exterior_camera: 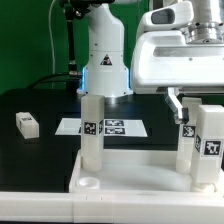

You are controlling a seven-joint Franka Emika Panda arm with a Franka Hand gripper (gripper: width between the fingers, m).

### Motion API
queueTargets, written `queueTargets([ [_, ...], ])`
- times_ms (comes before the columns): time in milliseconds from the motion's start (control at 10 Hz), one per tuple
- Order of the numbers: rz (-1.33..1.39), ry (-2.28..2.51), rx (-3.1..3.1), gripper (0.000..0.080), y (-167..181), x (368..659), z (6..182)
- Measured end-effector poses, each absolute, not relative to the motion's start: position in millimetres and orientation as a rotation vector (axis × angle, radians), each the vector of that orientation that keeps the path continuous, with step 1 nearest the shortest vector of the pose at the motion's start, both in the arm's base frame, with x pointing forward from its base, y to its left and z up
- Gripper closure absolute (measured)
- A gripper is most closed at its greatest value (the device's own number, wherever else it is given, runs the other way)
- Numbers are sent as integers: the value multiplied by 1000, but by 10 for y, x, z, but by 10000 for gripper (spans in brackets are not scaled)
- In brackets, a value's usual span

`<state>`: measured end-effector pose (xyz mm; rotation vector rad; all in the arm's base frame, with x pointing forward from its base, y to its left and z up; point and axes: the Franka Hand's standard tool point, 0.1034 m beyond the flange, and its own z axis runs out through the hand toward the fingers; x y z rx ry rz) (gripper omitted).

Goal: Assemble desk

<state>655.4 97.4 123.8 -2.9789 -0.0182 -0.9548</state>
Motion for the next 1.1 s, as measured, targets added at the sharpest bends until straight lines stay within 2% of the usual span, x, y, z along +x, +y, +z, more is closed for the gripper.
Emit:
queueTargets([
  [300, -956, -14, -2977, 157, 964, 6566, 1272],
  [700, -915, -3, -2963, 150, 965, 6617, 1584],
  [1000, -873, -5, -2974, 150, 972, 6595, 1516],
  [1100, -780, 5, -2993, 150, 980, 6556, 1413],
])
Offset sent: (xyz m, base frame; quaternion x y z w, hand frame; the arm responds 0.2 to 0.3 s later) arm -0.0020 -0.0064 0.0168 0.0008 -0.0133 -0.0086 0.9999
